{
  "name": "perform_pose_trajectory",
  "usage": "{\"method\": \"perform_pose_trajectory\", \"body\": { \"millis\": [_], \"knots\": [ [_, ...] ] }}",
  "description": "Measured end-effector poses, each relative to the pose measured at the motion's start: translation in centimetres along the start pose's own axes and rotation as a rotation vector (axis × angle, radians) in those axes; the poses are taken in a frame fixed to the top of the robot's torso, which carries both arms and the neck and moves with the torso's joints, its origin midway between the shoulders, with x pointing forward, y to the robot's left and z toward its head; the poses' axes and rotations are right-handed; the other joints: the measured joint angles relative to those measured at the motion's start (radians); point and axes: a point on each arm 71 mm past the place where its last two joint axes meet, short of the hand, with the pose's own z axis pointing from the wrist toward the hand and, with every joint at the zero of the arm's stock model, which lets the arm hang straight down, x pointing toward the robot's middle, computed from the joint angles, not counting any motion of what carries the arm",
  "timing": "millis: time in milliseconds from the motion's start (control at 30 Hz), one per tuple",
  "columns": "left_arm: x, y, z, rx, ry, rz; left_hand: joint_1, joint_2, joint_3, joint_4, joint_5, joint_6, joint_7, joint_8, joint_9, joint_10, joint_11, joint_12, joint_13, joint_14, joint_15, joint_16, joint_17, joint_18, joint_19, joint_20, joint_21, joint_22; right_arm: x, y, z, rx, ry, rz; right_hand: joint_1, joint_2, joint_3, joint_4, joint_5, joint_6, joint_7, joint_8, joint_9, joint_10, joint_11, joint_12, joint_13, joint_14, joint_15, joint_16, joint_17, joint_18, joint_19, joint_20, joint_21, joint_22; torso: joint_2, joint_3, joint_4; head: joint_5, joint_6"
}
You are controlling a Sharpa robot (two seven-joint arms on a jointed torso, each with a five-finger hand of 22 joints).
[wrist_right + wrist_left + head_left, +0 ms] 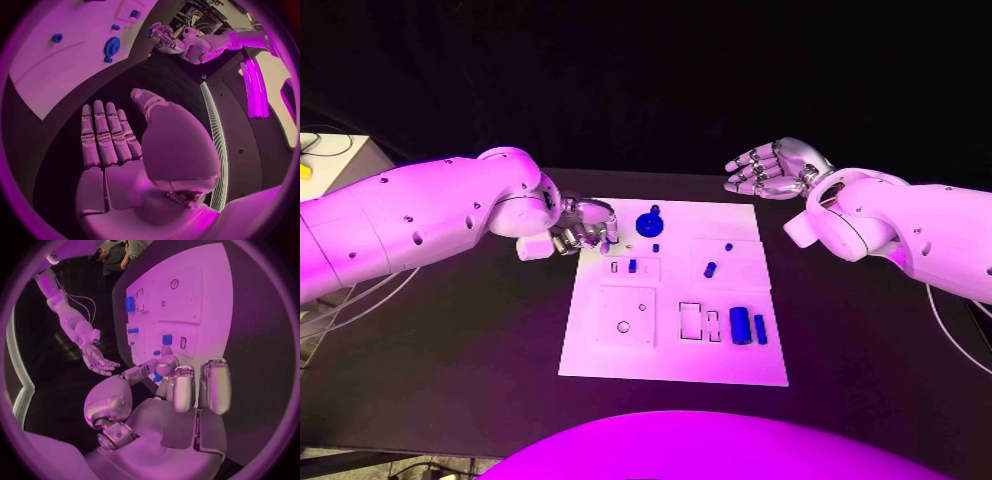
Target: Assemble the parts on the task board
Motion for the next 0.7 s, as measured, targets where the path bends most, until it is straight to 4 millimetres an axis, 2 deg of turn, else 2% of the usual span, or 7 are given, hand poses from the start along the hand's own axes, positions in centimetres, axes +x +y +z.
{"method": "perform_pose_trajectory", "body": {
  "millis": [200, 233, 367, 400, 700],
  "knots": [
    [0.2, -0.3, 0.4, -0.04, 0.025, 0.054, -0.007, -0.001, -0.002, -0.01, 0.005, 0.006, -0.001, -0.008, 0.007, 0.009, -0.002, 0.003, 0.014, 0.0, 0.0, 0.0, 0.0, 0.0, 0.0, 0.0, 0.0, 0.0, 0.1, -0.1, 0.0, 0.003, 0.001, 0.0, 0.0, 0.0, 0.0, 0.0, 0.006, 0.003, -0.003, 0.0, 0.0, 0.0, 0.0, 0.0, 0.0, 0.0, 0.0, 0.0, -0.002, 0.0, 0.0, 0.0, 0.0, -0.002, -0.002, 0.0012, 0.001, 0.001, 0.0],
    [0.3, -0.3, 0.5, -0.048, 0.032, 0.065, -0.007, -0.001, -0.007, -0.014, 0.041, 0.014, 0.0, -0.013, 0.01, 0.015, -0.002, 0.004, 0.018, 0.0, 0.0, 0.0, 0.0, 0.0, 0.0, 0.0, 0.0, 0.0, 0.1, -0.1, 0.0, 0.003, 0.001, 0.0, 0.0, 0.0, 0.0, 0.0, 0.006, 0.003, -0.003, 0.0, 0.0, 0.0, 0.0, 0.0, 0.0, 0.0, 0.0, 0.0, -0.002, 0.0, 0.0, 0.0, 0.0, -0.002, -0.002, 0.0015, 0.0012, 0.001, 0.0],
    [0.6, -0.4, 0.7, -0.069, 0.052, 0.097, -0.007, -0.001, -0.014, -0.022, 0.044, 0.022, 0.0, -0.028, 0.019, 0.023, -0.005, 0.004, 0.027, 0.0, 0.0, 0.0, 0.0, 0.0, 0.0, 0.0, 0.0, 0.0, 0.2, -0.2, 0.0, 0.005, 0.003, 0.0, 0.0, 0.0, 0.004, -0.004, 0.023, 0.007, 0.0, -0.004, -0.001, 0.0, 0.0, -0.004, 0.0, 0.0, 0.0, 0.0, -0.007, 0.0, -0.002, 0.002, 0.0, -0.008, -0.005, 0.0035, 0.0018, 0.002, 0.0],
    [0.7, -0.4, 0.8, -0.073, 0.055, 0.104, -0.007, -0.001, -0.018, -0.025, 0.059, 0.029, 0.0, -0.035, 0.022, 0.025, -0.006, 0.004, 0.03, 0.0, 0.0, 0.0, 0.0, 0.0, 0.0, 0.0, 0.0, 0.0, 0.2, -0.2, 0.0, 0.005, 0.003, 0.0, 0.0, 0.0, 0.004, -0.005, 0.026, 0.007, 0.0, -0.004, -0.001, 0.0, 0.0, -0.004, 0.0, 0.0, 0.0, 0.0, -0.007, 0.0, -0.002, 0.002, 0.0, -0.009, -0.006, 0.0038, 0.0019, 0.002, 0.0],
    [1.6, -0.5, 1.7, -0.118, 0.094, 0.175, -0.007, -0.001, -0.024, -0.032, 0.063, 0.04, -0.003, -0.047, 0.033, 0.037, -0.006, 0.009, 0.054, 0.0, 0.0, 0.0, 0.0, -0.001, 0.0, 0.0, 0.008, 0.0, 0.4, -0.3, 0.1, 0.007, 0.007, 0.001, 0.0, 0.0, 0.007, -0.007, 0.037, 0.007, 0.0, -0.004, -0.002, 0.0, 0.0, -0.004, 0.0, 0.0, 0.0, 0.0, -0.01, 0.0, -0.002, 0.002, 0.0, -0.012, -0.009, 0.0056, 0.0034, 0.005, 0.0]
  ]
}}
